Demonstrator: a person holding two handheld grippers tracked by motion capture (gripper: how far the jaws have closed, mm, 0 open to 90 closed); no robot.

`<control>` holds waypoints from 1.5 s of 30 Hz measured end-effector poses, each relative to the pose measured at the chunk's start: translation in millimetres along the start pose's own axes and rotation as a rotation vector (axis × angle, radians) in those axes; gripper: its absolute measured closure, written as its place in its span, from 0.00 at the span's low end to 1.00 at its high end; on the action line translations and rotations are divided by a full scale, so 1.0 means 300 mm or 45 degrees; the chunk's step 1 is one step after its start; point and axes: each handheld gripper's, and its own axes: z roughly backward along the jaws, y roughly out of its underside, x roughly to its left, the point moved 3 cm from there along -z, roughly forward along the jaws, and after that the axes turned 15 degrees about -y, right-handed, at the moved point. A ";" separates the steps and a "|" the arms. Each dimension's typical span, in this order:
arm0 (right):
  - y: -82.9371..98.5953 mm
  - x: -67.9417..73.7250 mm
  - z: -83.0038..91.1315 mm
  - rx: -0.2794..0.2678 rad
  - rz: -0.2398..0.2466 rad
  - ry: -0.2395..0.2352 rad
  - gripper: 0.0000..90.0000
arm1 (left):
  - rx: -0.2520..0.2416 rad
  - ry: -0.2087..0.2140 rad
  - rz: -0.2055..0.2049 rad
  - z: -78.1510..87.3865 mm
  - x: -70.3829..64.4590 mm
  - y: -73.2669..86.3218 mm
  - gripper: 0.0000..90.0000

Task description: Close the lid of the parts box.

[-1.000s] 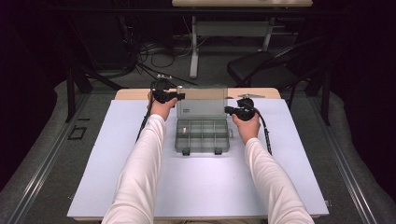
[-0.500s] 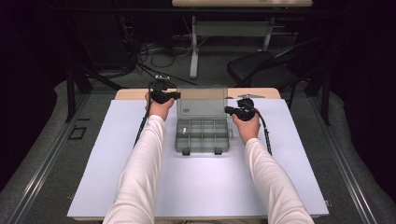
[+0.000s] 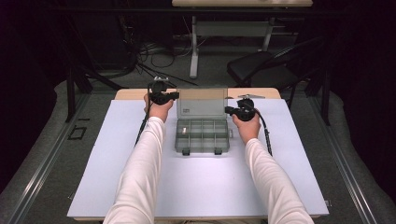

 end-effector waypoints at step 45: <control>-0.170 0.155 0.088 0.034 0.109 0.070 1.00 | -0.210 -0.058 -0.041 0.082 -0.032 0.070 0.95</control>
